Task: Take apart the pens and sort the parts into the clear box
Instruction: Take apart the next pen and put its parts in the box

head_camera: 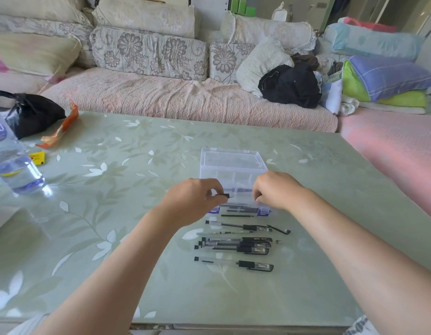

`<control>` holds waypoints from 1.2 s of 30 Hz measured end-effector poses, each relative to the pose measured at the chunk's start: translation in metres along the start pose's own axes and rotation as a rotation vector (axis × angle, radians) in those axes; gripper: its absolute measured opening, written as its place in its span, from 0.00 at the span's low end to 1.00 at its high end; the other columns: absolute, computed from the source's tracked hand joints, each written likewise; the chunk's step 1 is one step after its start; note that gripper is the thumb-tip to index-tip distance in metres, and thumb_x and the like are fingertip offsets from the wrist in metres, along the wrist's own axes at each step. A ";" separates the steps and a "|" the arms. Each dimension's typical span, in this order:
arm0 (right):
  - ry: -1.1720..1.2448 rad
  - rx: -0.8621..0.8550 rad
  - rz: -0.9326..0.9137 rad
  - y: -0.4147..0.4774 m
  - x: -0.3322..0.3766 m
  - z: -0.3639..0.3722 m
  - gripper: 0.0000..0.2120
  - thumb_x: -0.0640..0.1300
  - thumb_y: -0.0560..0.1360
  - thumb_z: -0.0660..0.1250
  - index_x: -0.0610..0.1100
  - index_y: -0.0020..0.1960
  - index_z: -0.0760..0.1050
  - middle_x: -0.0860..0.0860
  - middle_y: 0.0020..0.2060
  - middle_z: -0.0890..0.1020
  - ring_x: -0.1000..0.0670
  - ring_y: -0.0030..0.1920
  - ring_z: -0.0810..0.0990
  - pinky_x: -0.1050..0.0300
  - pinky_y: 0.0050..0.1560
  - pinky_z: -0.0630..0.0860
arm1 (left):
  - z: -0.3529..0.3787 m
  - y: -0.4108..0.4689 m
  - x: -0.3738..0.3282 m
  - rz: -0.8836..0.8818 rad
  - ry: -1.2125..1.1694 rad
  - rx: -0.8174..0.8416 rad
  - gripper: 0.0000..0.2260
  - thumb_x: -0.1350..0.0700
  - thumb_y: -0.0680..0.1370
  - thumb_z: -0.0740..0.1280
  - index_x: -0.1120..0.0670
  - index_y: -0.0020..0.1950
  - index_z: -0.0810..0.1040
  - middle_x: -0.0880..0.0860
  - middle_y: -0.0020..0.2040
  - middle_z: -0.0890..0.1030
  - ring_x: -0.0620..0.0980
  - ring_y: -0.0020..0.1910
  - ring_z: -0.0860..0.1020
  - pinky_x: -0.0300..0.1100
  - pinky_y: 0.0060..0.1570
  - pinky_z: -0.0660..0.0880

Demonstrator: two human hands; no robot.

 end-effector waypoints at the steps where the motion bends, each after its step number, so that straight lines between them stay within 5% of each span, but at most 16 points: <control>1: 0.030 -0.007 -0.002 -0.002 -0.001 -0.003 0.06 0.41 0.72 0.67 0.51 0.43 0.81 0.54 0.44 0.83 0.48 0.46 0.80 0.56 0.41 0.74 | -0.001 0.000 -0.001 0.007 0.001 -0.010 0.07 0.40 0.78 0.63 0.40 0.49 0.77 0.45 0.40 0.80 0.42 0.30 0.72 0.38 0.31 0.67; 9: 0.360 -0.250 0.019 -0.032 -0.013 -0.024 0.03 0.49 0.74 0.67 0.53 0.44 0.79 0.60 0.42 0.83 0.54 0.46 0.79 0.55 0.47 0.77 | -0.008 -0.002 0.008 -0.020 0.018 -0.021 0.03 0.46 0.79 0.64 0.43 0.49 0.76 0.40 0.51 0.79 0.37 0.39 0.73 0.35 0.33 0.64; 15: 0.360 -0.287 -0.013 -0.049 -0.008 -0.019 0.03 0.51 0.74 0.66 0.56 0.45 0.79 0.64 0.42 0.82 0.56 0.44 0.79 0.56 0.46 0.77 | -0.012 -0.006 0.003 -0.041 0.018 0.042 0.14 0.52 0.82 0.57 0.33 0.61 0.73 0.38 0.45 0.80 0.35 0.29 0.72 0.35 0.30 0.64; 21: 0.350 -0.291 -0.016 -0.054 -0.009 -0.017 0.04 0.51 0.75 0.66 0.56 0.45 0.79 0.63 0.42 0.82 0.56 0.45 0.79 0.56 0.47 0.77 | -0.007 -0.010 0.000 -0.042 -0.097 0.070 0.15 0.54 0.82 0.56 0.35 0.58 0.75 0.39 0.45 0.81 0.46 0.38 0.80 0.38 0.38 0.73; 31: 0.300 -0.323 -0.065 -0.057 -0.006 -0.022 0.04 0.50 0.75 0.66 0.56 0.45 0.79 0.60 0.43 0.81 0.56 0.45 0.77 0.58 0.44 0.74 | -0.005 -0.013 -0.004 -0.045 -0.159 0.095 0.15 0.55 0.82 0.57 0.36 0.57 0.76 0.37 0.44 0.81 0.42 0.37 0.79 0.33 0.35 0.68; 36: 0.377 -0.362 -0.091 -0.060 0.007 -0.024 0.03 0.49 0.73 0.67 0.56 0.43 0.79 0.60 0.42 0.80 0.58 0.44 0.77 0.56 0.45 0.76 | 0.001 -0.014 -0.009 -0.005 -0.143 0.150 0.18 0.54 0.81 0.58 0.29 0.58 0.74 0.39 0.43 0.82 0.52 0.38 0.79 0.43 0.42 0.77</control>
Point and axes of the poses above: each hand's wrist, its own y-axis towards the middle knuckle, its own z-axis out of the palm, x = y × z, the point moved 2 cm from there along y, towards the middle knuckle
